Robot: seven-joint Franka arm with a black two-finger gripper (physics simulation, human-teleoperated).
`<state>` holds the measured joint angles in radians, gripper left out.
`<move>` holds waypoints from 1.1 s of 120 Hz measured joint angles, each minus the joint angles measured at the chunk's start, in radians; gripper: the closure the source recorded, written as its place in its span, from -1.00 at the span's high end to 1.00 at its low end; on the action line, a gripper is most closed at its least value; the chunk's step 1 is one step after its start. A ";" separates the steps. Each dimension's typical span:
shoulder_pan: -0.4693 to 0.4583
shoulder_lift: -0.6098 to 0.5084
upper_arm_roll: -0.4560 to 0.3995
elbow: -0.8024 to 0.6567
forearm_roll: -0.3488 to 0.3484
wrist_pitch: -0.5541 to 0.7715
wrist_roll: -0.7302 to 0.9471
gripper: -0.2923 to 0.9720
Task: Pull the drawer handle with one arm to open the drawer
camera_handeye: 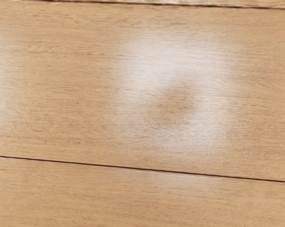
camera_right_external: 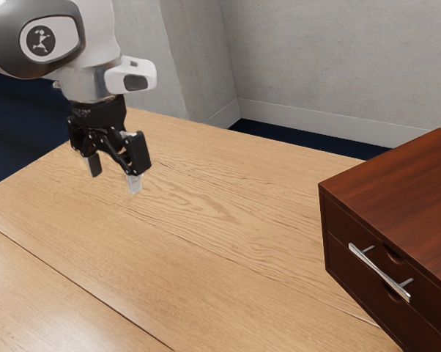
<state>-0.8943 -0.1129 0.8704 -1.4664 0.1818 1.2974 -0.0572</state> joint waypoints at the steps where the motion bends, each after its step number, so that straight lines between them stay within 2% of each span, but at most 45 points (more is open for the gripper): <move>1: -0.002 0.000 0.003 0.000 -0.002 0.007 -0.001 0.54; 20: 0.005 -0.001 0.035 0.002 -0.035 0.099 -0.009 0.54; 42: 0.003 -0.021 0.025 0.229 -0.024 0.131 0.088 0.54; 54: -0.002 -0.023 0.010 0.283 -0.025 0.156 0.237 0.54; 72: -0.010 -0.049 -0.001 0.276 -0.032 0.199 0.509 0.54; 92: -0.008 -0.096 -0.008 0.239 -0.160 0.209 0.871 0.54; 106: -0.007 -0.067 -0.030 0.238 -0.214 0.213 1.059 0.54; 118: -0.031 0.018 -0.078 0.232 -0.214 0.227 1.191 0.53; 132: -0.027 -0.005 -0.114 0.115 -0.212 0.269 1.322 0.53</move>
<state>-0.9211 -0.1178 0.7569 -1.3515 -0.0298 1.5664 1.2648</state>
